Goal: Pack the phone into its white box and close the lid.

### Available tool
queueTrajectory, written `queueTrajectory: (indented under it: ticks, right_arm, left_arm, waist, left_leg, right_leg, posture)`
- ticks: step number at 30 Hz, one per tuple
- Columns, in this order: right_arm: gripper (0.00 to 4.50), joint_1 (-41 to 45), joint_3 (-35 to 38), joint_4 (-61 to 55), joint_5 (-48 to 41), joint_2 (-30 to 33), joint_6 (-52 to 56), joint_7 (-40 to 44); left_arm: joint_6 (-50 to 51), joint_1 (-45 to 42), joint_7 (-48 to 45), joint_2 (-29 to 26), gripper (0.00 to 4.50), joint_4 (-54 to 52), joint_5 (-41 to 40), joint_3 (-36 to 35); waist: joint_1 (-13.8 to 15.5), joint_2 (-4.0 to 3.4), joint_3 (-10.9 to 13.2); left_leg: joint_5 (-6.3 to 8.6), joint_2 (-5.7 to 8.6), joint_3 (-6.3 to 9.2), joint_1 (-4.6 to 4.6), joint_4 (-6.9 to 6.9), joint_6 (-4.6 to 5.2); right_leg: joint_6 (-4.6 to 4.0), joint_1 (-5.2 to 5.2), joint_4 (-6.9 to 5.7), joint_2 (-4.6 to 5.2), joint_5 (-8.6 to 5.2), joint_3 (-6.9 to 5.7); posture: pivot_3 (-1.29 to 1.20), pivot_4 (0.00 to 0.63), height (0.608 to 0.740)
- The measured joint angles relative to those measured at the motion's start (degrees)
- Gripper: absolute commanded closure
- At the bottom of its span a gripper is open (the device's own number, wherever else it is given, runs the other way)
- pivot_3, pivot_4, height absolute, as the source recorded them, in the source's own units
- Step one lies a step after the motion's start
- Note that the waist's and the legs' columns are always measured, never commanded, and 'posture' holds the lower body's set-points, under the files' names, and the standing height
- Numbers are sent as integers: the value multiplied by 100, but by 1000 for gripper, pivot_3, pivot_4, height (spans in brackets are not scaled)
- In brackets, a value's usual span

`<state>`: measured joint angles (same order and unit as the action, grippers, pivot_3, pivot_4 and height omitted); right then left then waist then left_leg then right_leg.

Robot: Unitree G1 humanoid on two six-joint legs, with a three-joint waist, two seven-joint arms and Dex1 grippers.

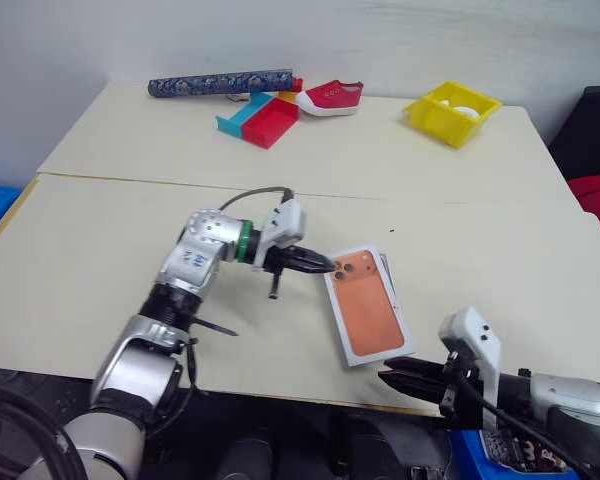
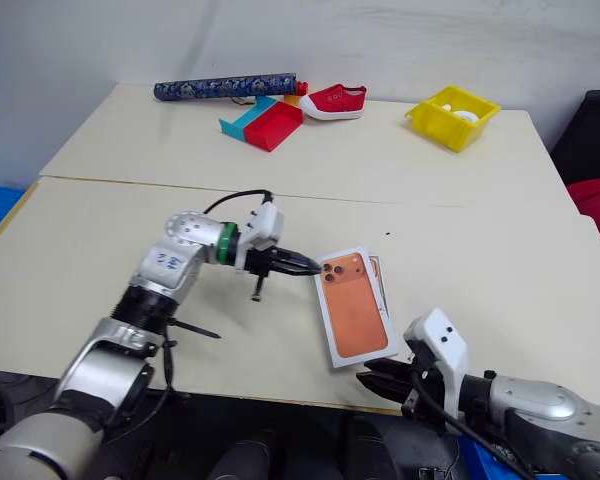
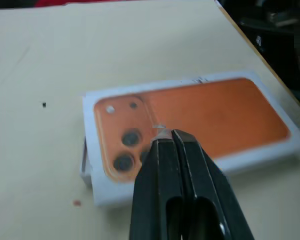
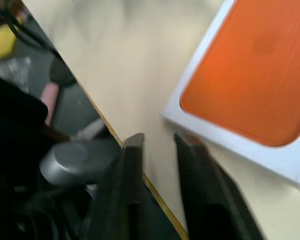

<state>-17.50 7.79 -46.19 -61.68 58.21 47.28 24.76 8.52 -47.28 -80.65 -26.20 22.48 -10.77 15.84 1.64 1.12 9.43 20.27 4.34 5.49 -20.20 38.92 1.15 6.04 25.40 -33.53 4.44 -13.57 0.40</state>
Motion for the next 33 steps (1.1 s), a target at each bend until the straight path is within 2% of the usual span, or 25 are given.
queueTrajectory:
  ticks: [5,9,14,19,23,28,33]
  right_arm:
    - [4485,52,-497,388,926,-77,-274,387]
    - [4485,237,-899,848,1629,-398,-532,655]
    - [4485,581,-1017,1138,2006,-872,-707,757]
    - [4485,1060,-900,1220,1826,-1342,-359,538]
    - [4485,1243,-688,1055,1576,-1403,32,357]
    - [4485,1131,-370,641,1103,-1223,455,430]
    - [4485,1205,256,463,415,-1138,570,495]
  left_arm:
    - [-444,70,-85,-29,4500,326,448,342]
    - [-820,-139,394,482,4500,1044,861,510]
    - [-1157,-712,856,997,4500,1900,1099,512]
    - [-1412,-1108,1231,1362,4500,2704,1212,454]
    - [-1552,-1206,1279,1402,4500,3005,1272,429]
    - [-1422,-1101,553,1223,4500,2751,1090,309]
    - [-503,-1015,-13,1251,4500,2229,617,28]
  waist:
    - [125,0,1]
    - [184,1,0]
    - [149,3,0]
    - [115,3,1]
    - [128,3,1]
    - [129,2,1]
    - [133,2,1]
  left_leg:
    - [8,8,1,-9,15,11]
    - [11,11,-1,-15,16,16]
    - [10,11,-15,-10,17,17]
    - [10,8,-27,-3,17,16]
    - [10,8,-26,-6,17,16]
    - [13,9,-25,-11,17,22]
    - [14,9,-25,-11,19,25]
  right_leg:
    - [2,0,3,4,1,0]
    - [7,2,4,2,4,-6]
    - [12,3,3,-1,7,-11]
    - [13,5,-6,-1,8,-8]
    - [13,7,-24,0,8,-7]
    - [13,9,-20,2,8,-7]
    - [16,5,-20,3,10,-4]
  posture:
    - [0,150,740]
    - [0,150,740]
    - [0,150,740]
    - [0,150,740]
    - [0,150,740]
    - [0,150,740]
    - [0,150,740]
